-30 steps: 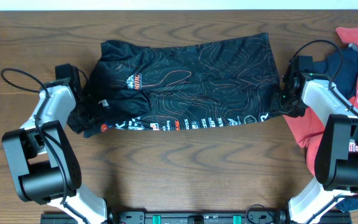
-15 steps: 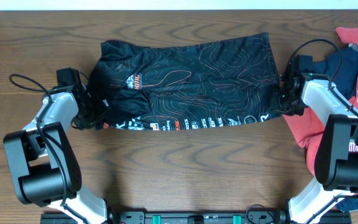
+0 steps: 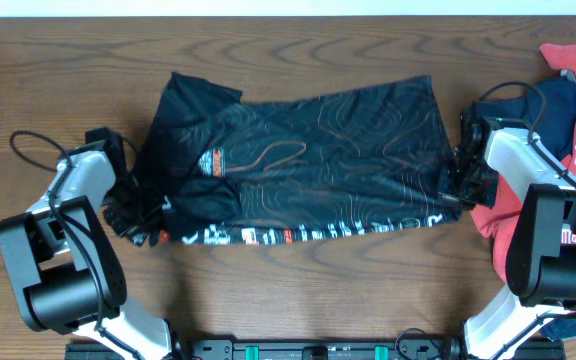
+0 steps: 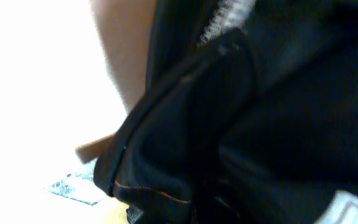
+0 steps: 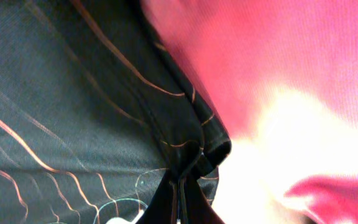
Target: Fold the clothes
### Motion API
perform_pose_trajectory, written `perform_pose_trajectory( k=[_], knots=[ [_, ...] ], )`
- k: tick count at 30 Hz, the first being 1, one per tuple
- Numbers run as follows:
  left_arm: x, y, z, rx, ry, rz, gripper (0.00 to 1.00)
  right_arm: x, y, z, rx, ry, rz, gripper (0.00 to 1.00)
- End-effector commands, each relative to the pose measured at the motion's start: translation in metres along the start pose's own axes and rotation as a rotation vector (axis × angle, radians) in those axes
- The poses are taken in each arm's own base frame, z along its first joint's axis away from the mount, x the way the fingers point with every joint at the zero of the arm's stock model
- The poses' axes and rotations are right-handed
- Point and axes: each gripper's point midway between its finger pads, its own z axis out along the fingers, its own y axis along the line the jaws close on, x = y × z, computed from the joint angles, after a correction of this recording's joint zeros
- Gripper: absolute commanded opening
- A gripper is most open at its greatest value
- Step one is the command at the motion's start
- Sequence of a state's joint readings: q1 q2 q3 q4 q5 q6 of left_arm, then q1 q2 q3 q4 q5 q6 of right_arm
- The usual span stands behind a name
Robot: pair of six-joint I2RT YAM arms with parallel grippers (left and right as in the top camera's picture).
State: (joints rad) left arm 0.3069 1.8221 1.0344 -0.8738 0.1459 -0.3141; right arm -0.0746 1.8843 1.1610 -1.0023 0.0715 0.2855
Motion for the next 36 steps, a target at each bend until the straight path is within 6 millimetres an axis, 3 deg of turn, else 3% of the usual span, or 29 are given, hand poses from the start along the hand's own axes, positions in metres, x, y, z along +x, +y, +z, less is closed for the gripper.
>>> perform_pose_trajectory(
  k=[1,7,12,13,15,16,19,22,25,31,36],
  knots=[
    [0.01,0.025,0.006,-0.07,0.053,-0.046,0.06,0.009,-0.022,0.0,0.126,0.022,0.055,0.01],
    [0.016,0.028,-0.006,-0.065,0.047,-0.047,0.06,0.018,-0.02,-0.006,0.108,0.046,0.056,0.01],
    [0.005,0.021,-0.034,-0.026,-0.065,-0.039,0.16,-0.003,-0.008,-0.037,0.019,-0.081,0.068,0.06],
    [0.0,0.019,-0.043,-0.015,-0.102,-0.038,0.25,-0.009,-0.007,-0.046,0.002,-0.118,0.072,0.13],
    [-0.016,0.015,-0.064,0.009,-0.205,-0.055,0.64,-0.022,-0.001,-0.066,-0.04,-0.197,0.057,0.51],
    [-0.025,0.01,-0.075,0.033,-0.26,-0.052,0.66,-0.029,0.004,-0.078,-0.072,-0.239,0.036,0.62],
    [-0.05,-0.013,-0.108,0.133,-0.417,-0.016,0.81,-0.043,0.022,-0.107,-0.181,-0.34,-0.034,0.65],
    [-0.071,-0.048,-0.131,0.236,-0.543,0.097,0.87,-0.052,0.038,-0.13,-0.28,-0.41,-0.074,0.66],
    [-0.084,-0.084,-0.14,0.328,-0.617,0.214,0.88,-0.053,0.049,-0.137,-0.337,-0.426,-0.101,0.65],
    [-0.119,-0.141,-0.135,0.398,-0.73,0.372,0.88,-0.048,0.059,-0.137,-0.342,-0.422,-0.149,0.66],
    [-0.155,-0.173,-0.111,0.421,-0.767,0.406,0.88,-0.044,0.069,-0.137,-0.344,-0.42,-0.176,0.67]
  ],
)
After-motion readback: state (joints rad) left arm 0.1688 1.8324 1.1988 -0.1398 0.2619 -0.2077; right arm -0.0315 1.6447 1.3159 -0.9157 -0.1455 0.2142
